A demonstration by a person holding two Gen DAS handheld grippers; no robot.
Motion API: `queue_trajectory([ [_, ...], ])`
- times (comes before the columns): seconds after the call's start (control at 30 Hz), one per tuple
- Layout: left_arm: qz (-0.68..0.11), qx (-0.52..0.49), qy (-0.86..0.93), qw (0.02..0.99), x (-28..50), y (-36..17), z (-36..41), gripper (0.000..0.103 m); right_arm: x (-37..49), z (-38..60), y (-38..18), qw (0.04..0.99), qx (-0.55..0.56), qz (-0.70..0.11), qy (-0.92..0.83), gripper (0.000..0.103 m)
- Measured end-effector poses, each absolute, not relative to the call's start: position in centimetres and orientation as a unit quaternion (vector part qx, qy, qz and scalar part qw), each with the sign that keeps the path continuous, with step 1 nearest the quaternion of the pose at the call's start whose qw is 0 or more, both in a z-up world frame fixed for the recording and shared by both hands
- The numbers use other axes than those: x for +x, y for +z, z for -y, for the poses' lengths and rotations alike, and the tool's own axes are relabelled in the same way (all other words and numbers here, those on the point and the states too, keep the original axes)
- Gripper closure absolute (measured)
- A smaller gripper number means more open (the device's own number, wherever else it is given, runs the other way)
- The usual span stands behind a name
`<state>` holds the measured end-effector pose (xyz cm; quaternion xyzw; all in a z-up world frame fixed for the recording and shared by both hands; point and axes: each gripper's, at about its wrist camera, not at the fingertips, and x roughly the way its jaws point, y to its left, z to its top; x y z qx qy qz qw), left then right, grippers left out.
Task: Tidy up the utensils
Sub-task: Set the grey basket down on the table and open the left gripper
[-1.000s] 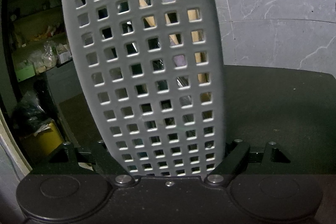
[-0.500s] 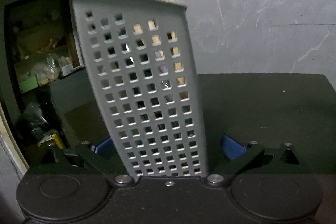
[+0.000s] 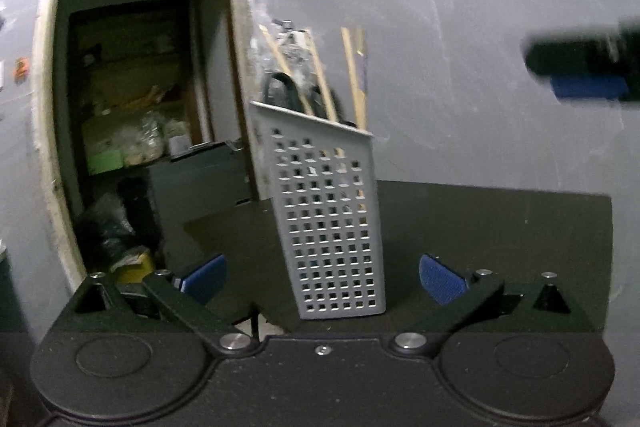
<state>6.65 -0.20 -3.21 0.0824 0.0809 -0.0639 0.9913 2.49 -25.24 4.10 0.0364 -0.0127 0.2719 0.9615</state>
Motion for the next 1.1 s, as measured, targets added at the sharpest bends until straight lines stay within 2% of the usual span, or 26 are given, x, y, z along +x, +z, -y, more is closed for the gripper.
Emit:
queue_trajectory([
  [0.3, -0.128, 0.008, 0.004, 0.992, 1.7, -0.7, -2.5, 0.001, -0.5, 26.2, 2.8, 0.973, 0.061, -0.062, 0.214, 0.0],
  [0.7, -0.11, -0.006, 0.048, 0.993, -4.0, 0.4, -3.9, 0.001, -3.4, 27.0, 2.0, 0.976, 0.072, -0.091, 0.184, 0.0],
  [1.1, -0.087, -0.005, 0.06, 0.994, -6.4, 0.6, -3.8, 0.001, -4.6, 25.1, 1.3, 0.975, 0.021, -0.119, 0.187, 0.0],
])
